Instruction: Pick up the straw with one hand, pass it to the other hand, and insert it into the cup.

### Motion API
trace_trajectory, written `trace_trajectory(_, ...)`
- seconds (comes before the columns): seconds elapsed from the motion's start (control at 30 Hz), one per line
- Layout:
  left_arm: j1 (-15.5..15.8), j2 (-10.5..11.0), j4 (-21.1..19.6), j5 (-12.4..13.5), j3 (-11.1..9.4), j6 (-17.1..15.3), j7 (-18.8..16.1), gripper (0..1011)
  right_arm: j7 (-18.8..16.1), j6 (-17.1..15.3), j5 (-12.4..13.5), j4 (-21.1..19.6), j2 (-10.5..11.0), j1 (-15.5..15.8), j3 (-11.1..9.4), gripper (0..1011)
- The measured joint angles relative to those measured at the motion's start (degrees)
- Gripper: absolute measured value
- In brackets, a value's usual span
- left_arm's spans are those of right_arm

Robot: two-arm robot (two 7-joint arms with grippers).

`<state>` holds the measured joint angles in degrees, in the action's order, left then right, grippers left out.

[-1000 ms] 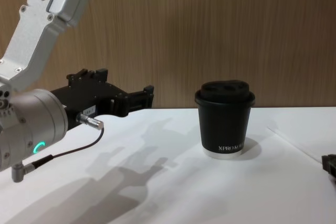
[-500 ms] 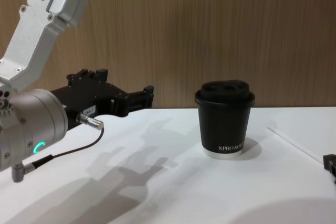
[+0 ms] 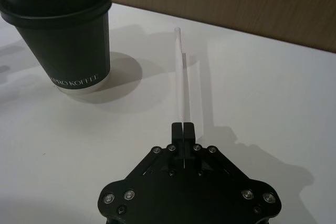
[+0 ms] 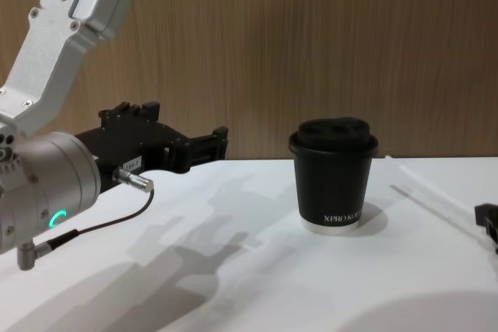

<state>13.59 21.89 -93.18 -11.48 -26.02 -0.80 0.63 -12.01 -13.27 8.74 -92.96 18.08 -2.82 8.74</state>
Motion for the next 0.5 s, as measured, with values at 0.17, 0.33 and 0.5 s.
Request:
trace_trajectory(0.17, 0.0, 0.0, 0.0, 0.0, 0.0, 0.0, 0.0, 1002, -1.1, 3.6, -1.5, -0.6, 1.3, -0.1, 0.3, 10)
trace_trajectory(0.33, 0.0, 0.0, 0.0, 0.0, 0.0, 0.0, 0.0, 1003, -2.3, 7.1, -3.1, -1.5, 2.9, -0.2, 0.4, 10)
trace_trajectory(0.5, 0.0, 0.0, 0.0, 0.0, 0.0, 0.0, 0.0, 1003, -3.7, 10.4, -4.4, -2.7, 4.6, -0.2, 0.4, 10)
